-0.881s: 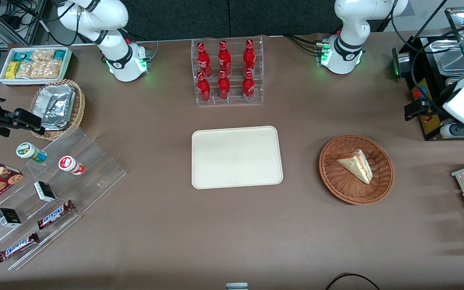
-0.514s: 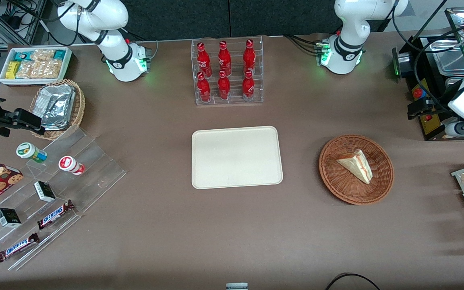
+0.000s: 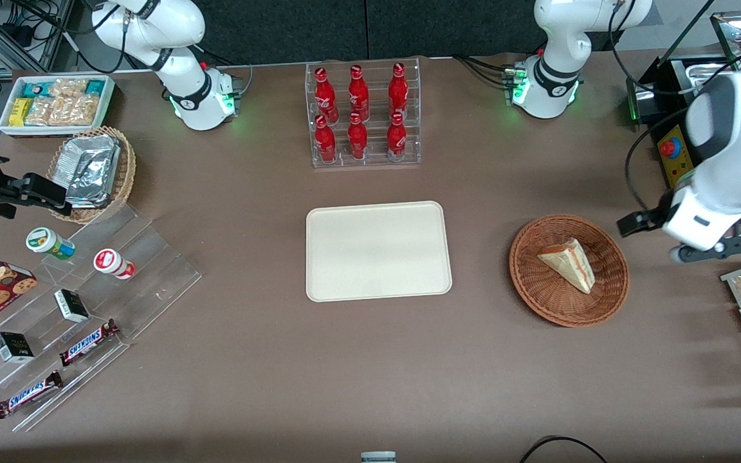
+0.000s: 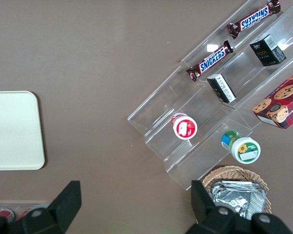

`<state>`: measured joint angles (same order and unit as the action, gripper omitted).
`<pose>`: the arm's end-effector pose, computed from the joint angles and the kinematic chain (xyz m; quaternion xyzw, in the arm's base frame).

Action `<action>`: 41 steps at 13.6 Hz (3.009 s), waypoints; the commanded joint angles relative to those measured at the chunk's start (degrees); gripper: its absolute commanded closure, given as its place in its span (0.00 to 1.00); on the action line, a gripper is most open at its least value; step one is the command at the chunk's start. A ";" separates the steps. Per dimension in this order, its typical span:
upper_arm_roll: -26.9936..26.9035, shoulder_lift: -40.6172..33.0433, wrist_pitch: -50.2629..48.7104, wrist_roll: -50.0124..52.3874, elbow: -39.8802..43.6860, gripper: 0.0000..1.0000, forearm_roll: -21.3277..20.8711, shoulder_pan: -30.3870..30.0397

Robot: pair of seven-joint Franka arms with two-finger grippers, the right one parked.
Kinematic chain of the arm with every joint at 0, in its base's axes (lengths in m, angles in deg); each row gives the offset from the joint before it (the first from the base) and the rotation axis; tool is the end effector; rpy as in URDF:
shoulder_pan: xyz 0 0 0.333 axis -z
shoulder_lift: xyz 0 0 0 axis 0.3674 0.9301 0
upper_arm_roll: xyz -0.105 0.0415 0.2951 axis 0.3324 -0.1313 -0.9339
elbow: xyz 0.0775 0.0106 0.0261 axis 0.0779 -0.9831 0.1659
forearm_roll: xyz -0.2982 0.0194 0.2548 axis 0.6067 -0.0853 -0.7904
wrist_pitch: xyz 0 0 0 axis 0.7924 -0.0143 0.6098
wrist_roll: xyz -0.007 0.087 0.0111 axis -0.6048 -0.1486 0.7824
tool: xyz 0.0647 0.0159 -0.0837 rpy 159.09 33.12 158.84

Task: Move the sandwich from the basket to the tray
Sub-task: 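Move the left gripper over the wicker basket toward the wrapped sandwich, then lower the left gripper and close it on the wrapped sandwich, then lift the sandwich and carry it with the left gripper over the cream tray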

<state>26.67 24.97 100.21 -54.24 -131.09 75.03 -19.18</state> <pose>0.5653 -0.0084 0.4289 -0.9899 -0.1334 0.0230 0.0430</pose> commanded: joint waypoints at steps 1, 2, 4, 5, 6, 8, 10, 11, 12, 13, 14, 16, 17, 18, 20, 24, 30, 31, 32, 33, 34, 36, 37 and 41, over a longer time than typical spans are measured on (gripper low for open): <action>-0.24 -1.31 9.71 12.01 -7.48 0.00 -0.49 0.62; -0.15 -0.26 13.22 16.15 -9.24 0.00 -0.32 0.71; 2.30 1.76 19.56 25.20 -11.89 0.00 -0.23 0.71; 3.01 3.08 21.24 27.85 -12.25 0.00 -0.23 0.71; 3.89 4.40 23.00 30.40 -12.34 0.00 -0.23 0.71; 4.16 5.37 23.89 31.22 -13.12 0.00 -0.23 0.71; 4.42 6.60 24.33 31.31 -13.48 0.00 -0.32 0.71; 4.42 7.30 24.86 31.31 -13.91 0.00 -0.32 0.62; 4.42 8.09 25.82 31.31 -14.09 0.00 -0.32 0.53; 4.42 8.80 26.70 31.31 -14.18 0.00 -0.32 0.53; 4.42 9.33 27.23 31.31 -14.27 0.00 -0.32 0.53; 4.42 9.86 27.23 31.31 -14.36 0.17 -0.32 0.53; 4.42 9.95 27.23 31.31 -14.45 0.49 -0.32 0.53; 4.42 10.03 27.23 31.31 -14.62 0.75 -0.32 0.53; 4.42 10.30 26.97 31.22 -14.71 1.00 -0.32 0.53; 4.34 8.38 22.07 29.56 -12.87 1.00 -0.93 0.53; 11.07 3.61 -1.03 24.10 1.69 1.00 -0.49 0.62; 14.50 4.75 -3.15 24.62 4.77 1.00 -0.41 0.62; 17.75 5.89 -4.05 24.71 6.63 1.00 -0.49 0.62; 20.65 6.77 -3.53 24.45 7.08 1.00 -0.93 0.71; 23.99 7.83 -3.18 23.41 7.35 1.00 -1.80 0.71; 29.62 10.98 -1.86 23.48 7.87 1.00 -2.34 0.71; 32.34 12.74 -0.73 23.75 8.49 1.00 -2.77 0.80; 34.22 22.13 0.43 26.10 15.85 1.00 -5.32 8.32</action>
<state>60.45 40.44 101.70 -29.90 -122.46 71.88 -14.35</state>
